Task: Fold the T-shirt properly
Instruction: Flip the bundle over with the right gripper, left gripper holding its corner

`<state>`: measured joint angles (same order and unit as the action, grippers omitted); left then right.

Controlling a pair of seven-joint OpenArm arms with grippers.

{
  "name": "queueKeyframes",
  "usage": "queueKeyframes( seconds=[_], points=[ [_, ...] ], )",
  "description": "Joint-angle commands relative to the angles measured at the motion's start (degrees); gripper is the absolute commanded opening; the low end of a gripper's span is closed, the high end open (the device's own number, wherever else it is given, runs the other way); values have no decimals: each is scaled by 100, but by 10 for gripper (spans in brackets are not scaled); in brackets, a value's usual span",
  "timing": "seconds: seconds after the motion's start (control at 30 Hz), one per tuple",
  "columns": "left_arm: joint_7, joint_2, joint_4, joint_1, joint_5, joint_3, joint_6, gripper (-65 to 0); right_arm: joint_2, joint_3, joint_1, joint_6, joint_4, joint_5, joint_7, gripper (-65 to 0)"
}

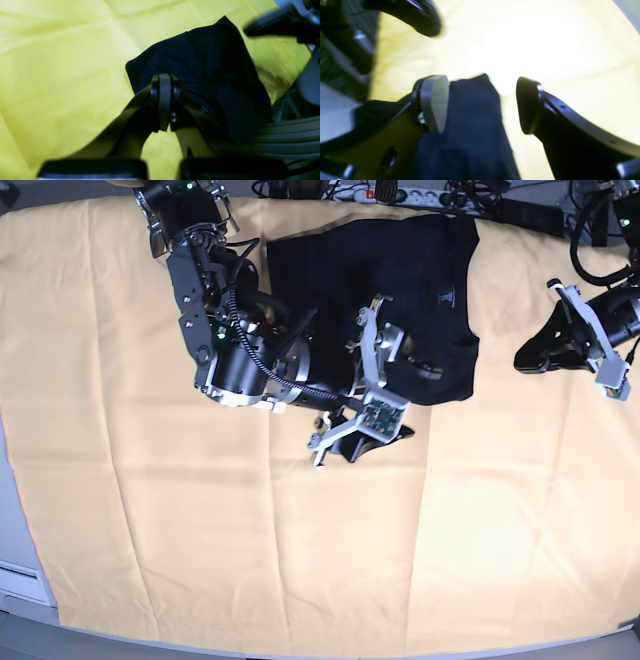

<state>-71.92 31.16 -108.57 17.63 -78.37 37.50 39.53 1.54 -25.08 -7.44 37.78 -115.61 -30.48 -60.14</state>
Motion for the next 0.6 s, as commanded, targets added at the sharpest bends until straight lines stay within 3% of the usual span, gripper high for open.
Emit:
queueKeyframes(
  seconds=[0.0,0.1,0.3,0.4,0.57],
  points=[
    [42,160,-94,-13,-168,-9,47,-650,-37,162,-114,15,-111,-74,175,-213],
    [-81,289,-96,-13,-170,-313,47,-650,-249,503,-111,13,-111,-90,245,-213],
    [-372,363,-420,-24,155,-1696,47,-650,-863,557,-66,37,111,-96,254,-213],
    [-317,361,-658,-31,560,-2162,47,-650,-1051,557,-66,59,422,-94,254,-213],
    [-529,361,-1014,-31,649,-2706,47,-650,-1287,557,-66,59,1099,-98,251,-213]
  ],
)
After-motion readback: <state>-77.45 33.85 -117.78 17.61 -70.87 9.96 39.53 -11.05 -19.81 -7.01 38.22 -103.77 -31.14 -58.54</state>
